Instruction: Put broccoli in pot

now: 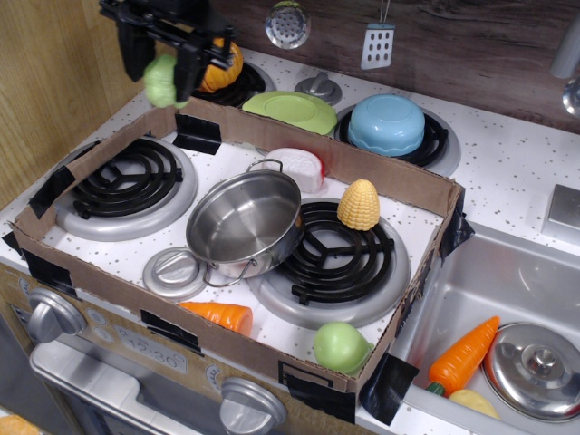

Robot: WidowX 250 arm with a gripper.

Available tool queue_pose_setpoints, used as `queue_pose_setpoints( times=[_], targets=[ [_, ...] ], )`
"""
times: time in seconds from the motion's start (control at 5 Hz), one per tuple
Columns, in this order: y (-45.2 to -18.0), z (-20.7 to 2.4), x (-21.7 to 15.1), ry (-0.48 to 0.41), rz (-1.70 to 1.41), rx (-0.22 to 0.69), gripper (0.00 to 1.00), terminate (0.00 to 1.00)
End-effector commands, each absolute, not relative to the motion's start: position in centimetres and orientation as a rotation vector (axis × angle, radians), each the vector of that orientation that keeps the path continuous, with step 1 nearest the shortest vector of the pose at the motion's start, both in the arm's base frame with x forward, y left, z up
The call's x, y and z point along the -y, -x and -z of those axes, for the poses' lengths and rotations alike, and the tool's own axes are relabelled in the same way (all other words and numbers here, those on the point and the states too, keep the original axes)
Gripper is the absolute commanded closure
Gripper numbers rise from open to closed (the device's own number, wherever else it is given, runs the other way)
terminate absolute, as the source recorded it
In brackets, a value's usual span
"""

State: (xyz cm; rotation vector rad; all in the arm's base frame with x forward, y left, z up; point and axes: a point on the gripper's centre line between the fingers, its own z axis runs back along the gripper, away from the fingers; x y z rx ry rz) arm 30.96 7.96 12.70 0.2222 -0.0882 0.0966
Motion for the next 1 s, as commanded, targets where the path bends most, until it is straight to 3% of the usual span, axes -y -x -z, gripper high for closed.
queue_pose_setpoints(
  times=[0.0, 0.4, 0.6, 0.8],
  targets=[
    [-29.4, -13.8, -4.7, -0.168, -0.125, 0.131, 1.0, 0.0],
    [-29.2, -11.2, -2.1, -0.071, -0.085, 0.138, 1.0, 0.0],
    [-29.4, -9.1, -1.1, -0.038, -0.079, 0.159, 0.0, 0.0],
    [-29.7, -7.2, -0.8, 0.015, -0.062, 0.178, 0.0, 1.0]
  ],
)
